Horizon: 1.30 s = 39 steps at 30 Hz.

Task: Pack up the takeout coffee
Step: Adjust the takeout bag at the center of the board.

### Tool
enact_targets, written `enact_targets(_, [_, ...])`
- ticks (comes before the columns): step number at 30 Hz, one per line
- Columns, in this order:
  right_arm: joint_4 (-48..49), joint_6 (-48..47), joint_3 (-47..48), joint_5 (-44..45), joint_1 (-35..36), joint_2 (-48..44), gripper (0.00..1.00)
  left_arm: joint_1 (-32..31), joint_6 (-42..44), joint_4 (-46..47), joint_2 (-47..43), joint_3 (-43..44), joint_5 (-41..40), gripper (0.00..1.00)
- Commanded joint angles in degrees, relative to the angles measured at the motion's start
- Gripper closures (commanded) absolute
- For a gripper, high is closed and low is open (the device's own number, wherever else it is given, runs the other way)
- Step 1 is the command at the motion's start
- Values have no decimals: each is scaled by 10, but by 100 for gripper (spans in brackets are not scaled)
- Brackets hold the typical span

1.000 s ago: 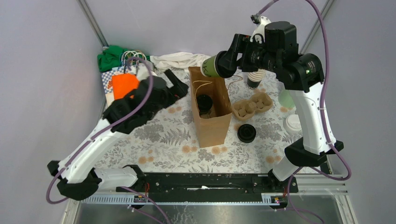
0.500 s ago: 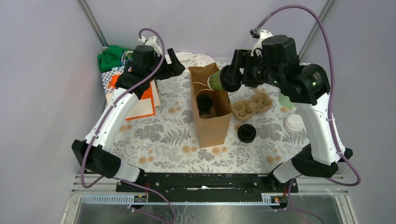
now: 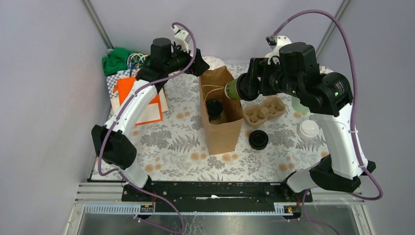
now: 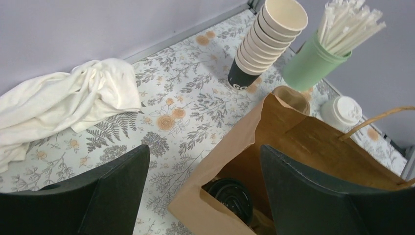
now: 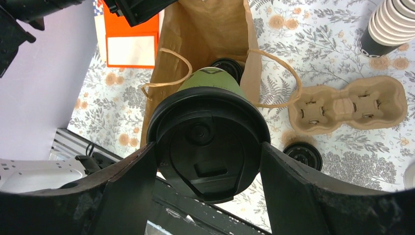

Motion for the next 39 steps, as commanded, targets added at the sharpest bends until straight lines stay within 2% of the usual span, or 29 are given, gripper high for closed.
enact_targets(1, [-10,-13,2,-13,5,-1,50,2,63,32,16,32,69,13])
enact_targets(11, [-43,6,18,-5,36,31,52,-1,119,-16,56,74,126,14])
enact_targets(17, [-71,18,45,25,62,67,53,-18,149,-37,65,76,108,22])
enact_targets(24, [-73,18,51,28,73,89,54,-37,186,-54,61,66,98,24])
enact_targets(35, [-93,8,83,41,88,135,55,-56,186,-64,51,63,11,86])
enact_targets(39, [-104,-10,66,45,91,125,55,-60,172,-46,18,22,-15,98])
